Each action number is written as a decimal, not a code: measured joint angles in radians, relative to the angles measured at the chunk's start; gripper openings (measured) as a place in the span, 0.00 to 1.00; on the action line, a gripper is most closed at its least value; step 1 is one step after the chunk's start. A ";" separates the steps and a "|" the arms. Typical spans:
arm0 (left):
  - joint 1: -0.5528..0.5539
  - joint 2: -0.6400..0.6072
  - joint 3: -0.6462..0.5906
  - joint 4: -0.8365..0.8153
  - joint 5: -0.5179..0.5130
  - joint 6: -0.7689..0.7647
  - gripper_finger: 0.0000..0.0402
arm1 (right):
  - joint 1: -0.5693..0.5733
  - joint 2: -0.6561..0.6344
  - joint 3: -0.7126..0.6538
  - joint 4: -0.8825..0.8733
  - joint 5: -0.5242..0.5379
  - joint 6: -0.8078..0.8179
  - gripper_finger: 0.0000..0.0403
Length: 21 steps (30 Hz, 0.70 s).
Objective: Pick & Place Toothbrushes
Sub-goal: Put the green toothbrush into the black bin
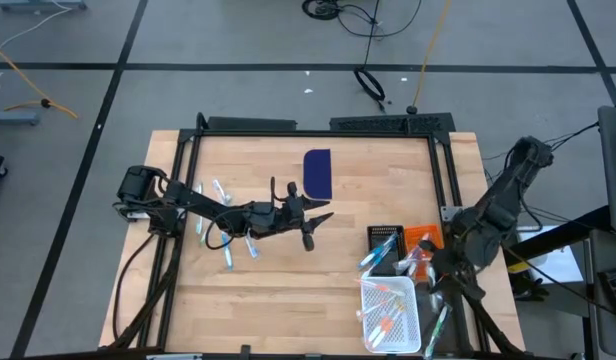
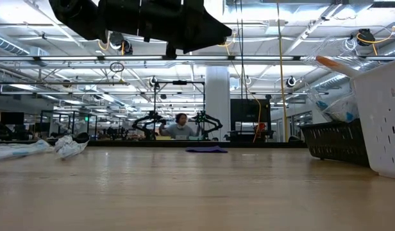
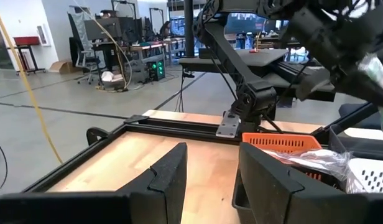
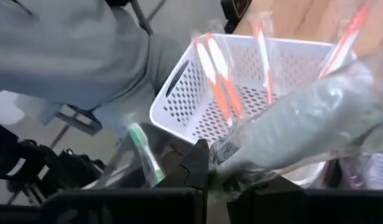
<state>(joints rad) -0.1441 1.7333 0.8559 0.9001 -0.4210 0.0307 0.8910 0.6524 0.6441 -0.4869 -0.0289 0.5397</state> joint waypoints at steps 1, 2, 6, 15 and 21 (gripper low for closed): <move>0.000 0.000 0.000 0.000 0.000 -0.013 0.37 | 0.019 0.006 0.000 -0.001 0.016 0.009 0.04; 0.000 0.000 0.000 0.000 0.000 -0.019 0.37 | 0.038 0.010 0.001 -0.006 0.036 0.014 0.04; 0.000 0.000 0.000 0.000 -0.001 -0.046 0.37 | 0.131 0.012 0.001 -0.051 0.159 0.052 0.04; 0.000 0.000 0.000 0.000 -0.001 -0.074 0.37 | 0.373 0.016 0.001 -0.093 0.415 0.138 0.04; 0.000 0.000 0.000 0.000 -0.026 -0.074 0.37 | 0.462 0.018 0.001 -0.154 0.496 0.191 0.04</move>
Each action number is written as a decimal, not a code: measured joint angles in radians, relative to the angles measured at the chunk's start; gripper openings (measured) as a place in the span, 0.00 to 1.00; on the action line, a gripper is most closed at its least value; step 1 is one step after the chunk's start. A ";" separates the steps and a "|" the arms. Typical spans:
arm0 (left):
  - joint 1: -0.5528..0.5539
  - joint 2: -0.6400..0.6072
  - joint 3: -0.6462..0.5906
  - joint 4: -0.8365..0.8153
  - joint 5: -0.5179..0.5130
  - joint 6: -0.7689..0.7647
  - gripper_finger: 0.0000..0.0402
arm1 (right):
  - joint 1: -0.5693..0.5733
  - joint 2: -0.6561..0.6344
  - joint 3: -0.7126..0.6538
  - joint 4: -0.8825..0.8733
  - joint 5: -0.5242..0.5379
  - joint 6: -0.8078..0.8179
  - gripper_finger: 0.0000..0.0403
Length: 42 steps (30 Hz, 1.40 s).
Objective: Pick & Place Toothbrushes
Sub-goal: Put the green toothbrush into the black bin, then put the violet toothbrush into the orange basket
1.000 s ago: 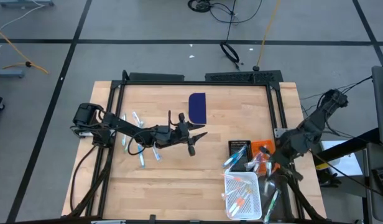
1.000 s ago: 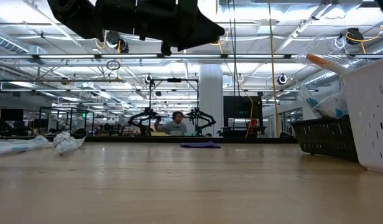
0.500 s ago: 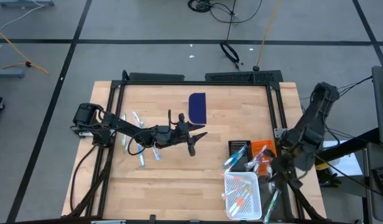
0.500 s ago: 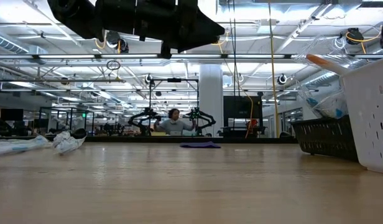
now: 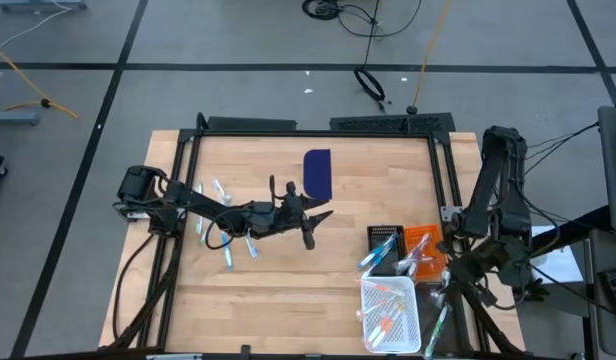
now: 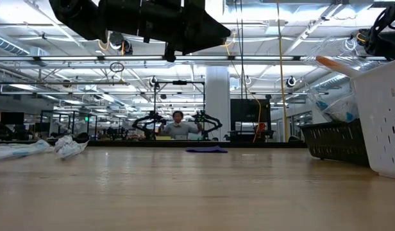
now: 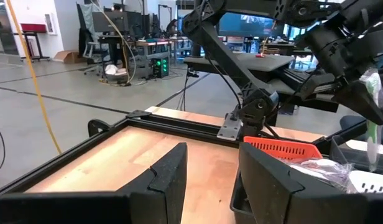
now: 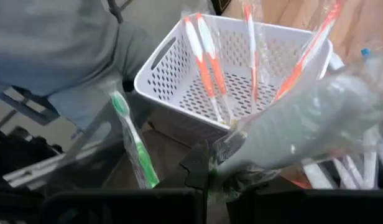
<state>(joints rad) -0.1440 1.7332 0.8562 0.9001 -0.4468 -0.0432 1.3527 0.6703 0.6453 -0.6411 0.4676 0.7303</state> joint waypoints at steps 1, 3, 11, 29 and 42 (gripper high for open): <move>0.000 0.000 0.000 0.000 0.000 0.000 0.37 | 0.004 0.003 0.000 0.000 0.004 0.012 0.04; 0.000 0.000 0.000 0.000 -0.001 0.002 0.37 | 0.005 0.012 0.000 0.000 0.005 0.008 0.04; 0.019 0.000 0.000 -0.003 -0.002 -0.016 0.37 | 0.004 0.044 0.000 -0.037 0.000 -0.007 0.04; 0.034 0.000 0.000 -0.013 -0.002 -0.044 0.37 | 0.004 0.063 -0.070 0.040 -0.031 0.061 0.41; 0.034 0.000 0.000 -0.013 -0.001 -0.044 0.37 | 0.004 0.014 -0.071 0.249 -0.129 -0.105 0.35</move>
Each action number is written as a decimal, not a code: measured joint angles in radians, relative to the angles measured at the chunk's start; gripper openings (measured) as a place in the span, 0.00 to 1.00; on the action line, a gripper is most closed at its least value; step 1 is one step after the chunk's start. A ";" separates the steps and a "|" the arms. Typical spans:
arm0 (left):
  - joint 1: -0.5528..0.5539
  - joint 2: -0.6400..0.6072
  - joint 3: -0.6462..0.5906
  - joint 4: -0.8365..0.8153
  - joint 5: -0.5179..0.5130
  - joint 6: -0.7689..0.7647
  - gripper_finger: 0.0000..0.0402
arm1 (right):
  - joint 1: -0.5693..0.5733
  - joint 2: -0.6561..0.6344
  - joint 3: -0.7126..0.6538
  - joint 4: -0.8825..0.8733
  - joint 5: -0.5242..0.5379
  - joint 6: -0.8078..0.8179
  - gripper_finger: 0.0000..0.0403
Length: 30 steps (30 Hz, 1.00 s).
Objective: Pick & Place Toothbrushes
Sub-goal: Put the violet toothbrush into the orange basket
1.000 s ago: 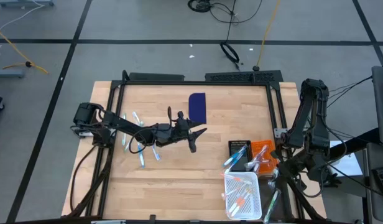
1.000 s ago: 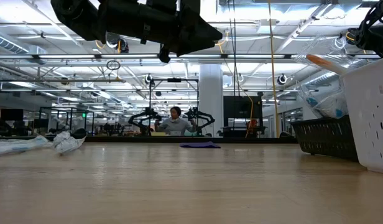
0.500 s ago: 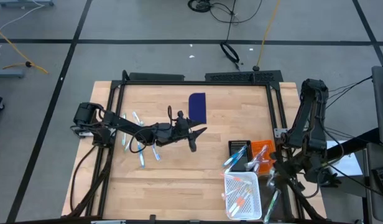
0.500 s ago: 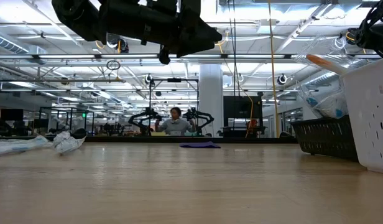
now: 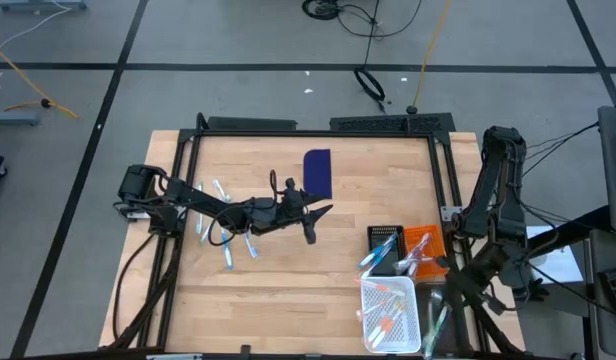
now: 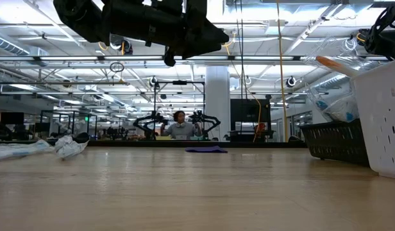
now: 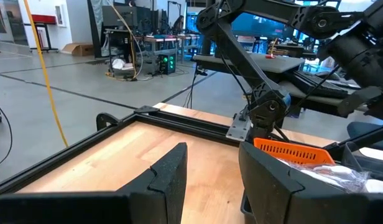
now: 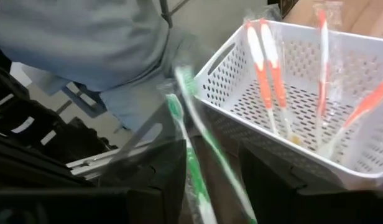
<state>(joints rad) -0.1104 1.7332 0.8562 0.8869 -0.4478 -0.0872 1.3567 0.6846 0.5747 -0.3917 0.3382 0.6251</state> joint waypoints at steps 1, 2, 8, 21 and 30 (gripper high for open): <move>0.000 0.000 0.000 0.000 0.000 0.000 0.37 | 0.000 0.000 0.000 -0.002 0.001 0.000 0.34; 0.000 0.000 0.000 0.000 0.000 0.000 0.37 | 0.000 0.000 0.000 -0.002 0.002 -0.001 0.33; 0.009 0.000 0.000 -0.001 0.000 0.005 0.37 | -0.001 -0.004 0.000 0.020 0.063 -0.055 0.29; 0.011 -0.148 0.000 -0.402 -0.198 -0.197 0.37 | -0.102 -0.009 0.000 0.150 0.474 -0.324 0.22; 0.028 -0.418 0.000 -1.070 -0.233 -0.671 0.37 | -0.420 -0.036 0.000 0.167 0.471 -0.441 0.20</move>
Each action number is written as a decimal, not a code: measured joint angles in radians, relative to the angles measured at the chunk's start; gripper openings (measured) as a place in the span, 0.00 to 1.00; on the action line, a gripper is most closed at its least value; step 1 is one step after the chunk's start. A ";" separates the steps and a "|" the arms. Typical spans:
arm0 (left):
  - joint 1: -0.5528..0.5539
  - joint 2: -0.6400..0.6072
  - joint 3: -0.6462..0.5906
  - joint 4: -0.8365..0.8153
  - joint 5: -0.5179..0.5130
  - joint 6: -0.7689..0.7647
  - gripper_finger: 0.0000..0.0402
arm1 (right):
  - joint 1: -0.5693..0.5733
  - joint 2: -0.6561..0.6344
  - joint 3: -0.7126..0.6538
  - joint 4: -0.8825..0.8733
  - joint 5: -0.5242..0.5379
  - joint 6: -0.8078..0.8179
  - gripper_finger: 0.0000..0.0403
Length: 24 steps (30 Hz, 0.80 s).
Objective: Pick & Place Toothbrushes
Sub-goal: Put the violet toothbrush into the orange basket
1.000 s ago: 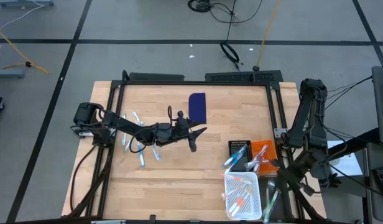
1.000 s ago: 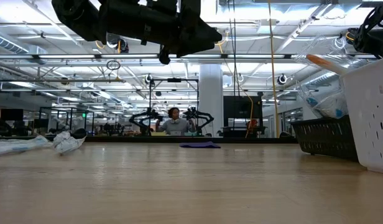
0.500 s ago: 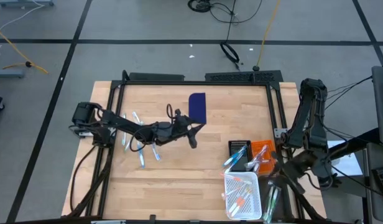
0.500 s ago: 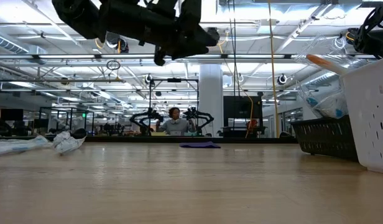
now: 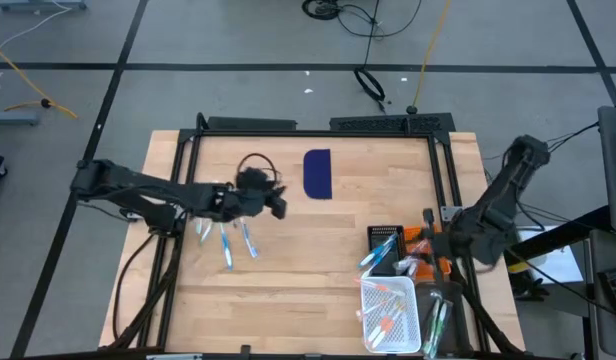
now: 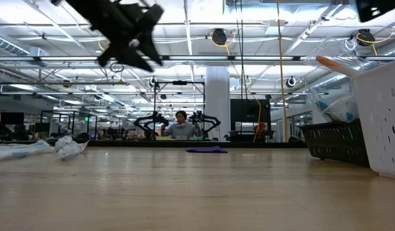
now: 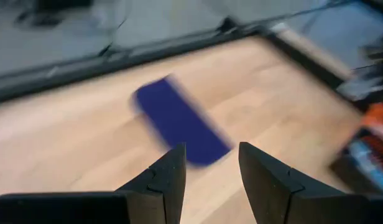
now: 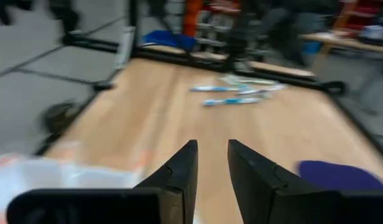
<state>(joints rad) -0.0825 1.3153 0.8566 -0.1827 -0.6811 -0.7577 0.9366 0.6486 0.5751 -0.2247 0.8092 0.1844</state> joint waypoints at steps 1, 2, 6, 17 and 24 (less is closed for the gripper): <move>0.003 -0.028 0.000 -0.082 0.001 -0.053 0.37 | -0.037 -0.004 0.000 0.010 0.000 -0.018 0.20; 0.007 -0.052 0.000 -0.157 0.007 -0.106 0.37 | -0.073 -0.005 0.000 0.024 0.000 -0.041 0.20; 0.029 -0.129 0.000 -0.420 0.056 -0.312 0.37 | -0.206 -0.008 0.000 0.082 -0.059 -0.139 0.20; 0.146 -0.132 0.000 -0.842 0.280 -0.677 0.37 | -0.561 -0.008 0.000 0.239 -0.206 -0.286 0.20; 0.231 -0.083 -0.023 -0.866 0.380 -0.685 0.37 | -0.681 -0.001 0.000 0.238 -0.389 -0.272 0.20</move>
<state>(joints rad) 0.1489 1.2324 0.8340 -1.0492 -0.3015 -1.4427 0.2554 0.6478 0.5751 0.0137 0.4198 -0.0875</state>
